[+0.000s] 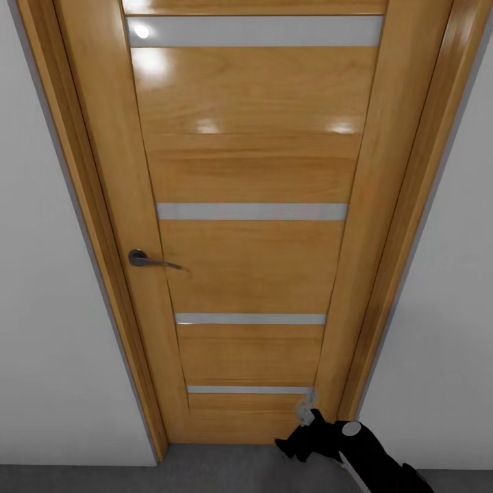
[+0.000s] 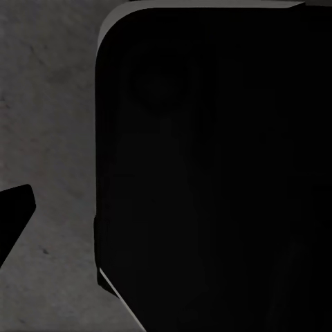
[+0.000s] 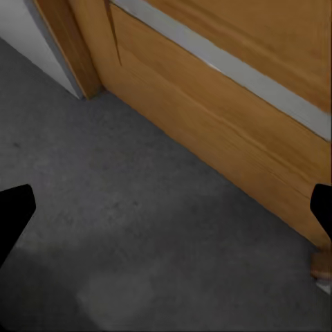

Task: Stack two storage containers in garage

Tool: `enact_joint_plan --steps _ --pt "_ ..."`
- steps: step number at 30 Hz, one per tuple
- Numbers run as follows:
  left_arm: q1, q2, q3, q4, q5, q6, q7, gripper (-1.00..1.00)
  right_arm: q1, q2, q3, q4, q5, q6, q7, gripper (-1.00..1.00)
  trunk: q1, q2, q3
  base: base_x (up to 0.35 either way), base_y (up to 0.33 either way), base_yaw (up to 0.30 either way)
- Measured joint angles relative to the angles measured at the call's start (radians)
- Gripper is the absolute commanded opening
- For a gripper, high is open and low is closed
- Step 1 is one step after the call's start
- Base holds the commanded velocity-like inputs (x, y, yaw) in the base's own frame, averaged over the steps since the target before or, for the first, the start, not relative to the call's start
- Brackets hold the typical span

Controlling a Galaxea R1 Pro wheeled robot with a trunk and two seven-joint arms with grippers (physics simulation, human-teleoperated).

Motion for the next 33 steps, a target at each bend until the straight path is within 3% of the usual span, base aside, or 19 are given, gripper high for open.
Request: enact_joint_plan --steps 6,14,21,23,24,26,29,30,32,33 --pt "0.000 0.001 0.000 0.000 0.000 0.000 0.000 1.00 -0.005 0.004 -0.005 -0.131 0.001 0.076 -0.008 1.00 0.000 0.000 0.000 0.000 0.000 0.000" --pt "0.000 0.001 0.000 0.000 0.000 0.000 0.000 1.00 -0.058 0.015 -0.005 -0.178 0.001 0.114 -0.016 1.00 0.000 0.000 0.000 0.000 0.000 0.000" --pt "0.000 0.000 -0.001 0.000 0.000 0.000 0.000 1.00 -0.081 0.041 -0.005 -0.325 0.001 0.230 -0.085 1.00 0.000 0.000 0.000 0.000 0.000 0.000" --pt "0.000 0.000 -0.001 0.000 0.000 0.000 0.000 1.00 -0.082 0.059 -0.005 -0.352 0.001 0.253 -0.113 1.00 0.000 0.000 0.000 0.000 0.000 0.000" --pt "0.000 0.000 -0.001 0.000 0.000 0.000 0.000 1.00 -0.086 0.080 -0.005 -0.367 0.001 0.272 -0.139 1.00 0.000 0.000 0.000 0.000 0.000 0.000" --pt "0.000 0.000 -0.001 0.000 0.000 0.000 0.000 1.00 -0.143 0.118 -0.005 -0.381 0.002 0.313 -0.183 1.00 0.000 0.000 0.000 0.000 0.000 0.000" --pt "0.000 0.000 -0.001 0.000 0.000 0.000 0.000 1.00 -0.178 0.131 -0.005 -0.382 0.002 0.343 -0.194 1.00 0.000 0.000 0.000 0.000 0.000 0.000" --pt "0.000 0.000 -0.001 0.000 0.000 0.000 0.000 1.00 -0.189 0.152 -0.005 -0.383 0.001 0.353 -0.224 1.00 0.000 0.000 0.000 0.000 0.000 0.000" --pt "0.000 0.000 -0.001 0.000 0.000 0.000 0.000 1.00 -0.191 0.167 -0.005 -0.383 0.002 0.355 -0.253 1.00 0.000 0.000 0.000 0.000 0.000 0.000" --pt "0.000 0.000 -0.001 0.000 0.000 0.000 0.000 1.00 -0.193 0.209 -0.002 -0.383 0.003 0.356 -0.327 1.00 0.000 0.000 0.000 0.000 0.000 0.000"
